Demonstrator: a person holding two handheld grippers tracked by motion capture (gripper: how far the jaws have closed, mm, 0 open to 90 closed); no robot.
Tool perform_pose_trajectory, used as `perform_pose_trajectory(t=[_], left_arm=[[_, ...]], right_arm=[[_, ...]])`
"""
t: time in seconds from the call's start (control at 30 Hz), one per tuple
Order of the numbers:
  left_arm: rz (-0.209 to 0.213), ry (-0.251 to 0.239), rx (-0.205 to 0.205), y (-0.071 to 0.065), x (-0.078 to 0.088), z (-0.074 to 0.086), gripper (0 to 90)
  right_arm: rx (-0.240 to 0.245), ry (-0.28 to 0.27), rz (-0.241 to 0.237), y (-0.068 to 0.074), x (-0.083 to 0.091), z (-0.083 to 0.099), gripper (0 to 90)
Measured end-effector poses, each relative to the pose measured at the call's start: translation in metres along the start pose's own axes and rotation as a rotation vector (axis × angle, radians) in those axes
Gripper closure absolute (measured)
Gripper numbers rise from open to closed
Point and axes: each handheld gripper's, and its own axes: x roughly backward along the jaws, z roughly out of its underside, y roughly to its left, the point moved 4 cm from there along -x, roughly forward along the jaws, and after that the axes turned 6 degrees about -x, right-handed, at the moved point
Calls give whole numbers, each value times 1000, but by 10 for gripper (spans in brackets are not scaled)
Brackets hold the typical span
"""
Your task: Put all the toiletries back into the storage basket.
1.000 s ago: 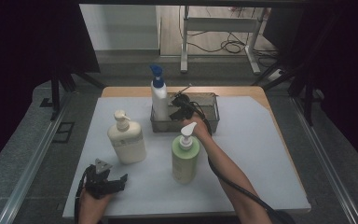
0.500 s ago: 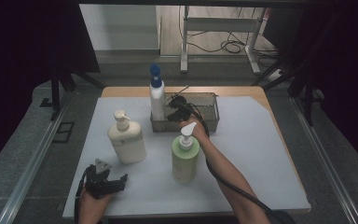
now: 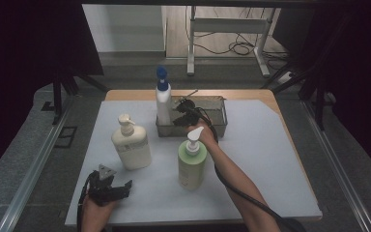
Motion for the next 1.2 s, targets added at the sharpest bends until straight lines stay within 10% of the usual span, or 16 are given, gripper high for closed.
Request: perform_pose_trajectory(t=[1.2], left_arm=[[-2, -5, 0, 0, 0, 0, 119]], right_arm=[[93, -157, -30, -4, 94, 27, 368]])
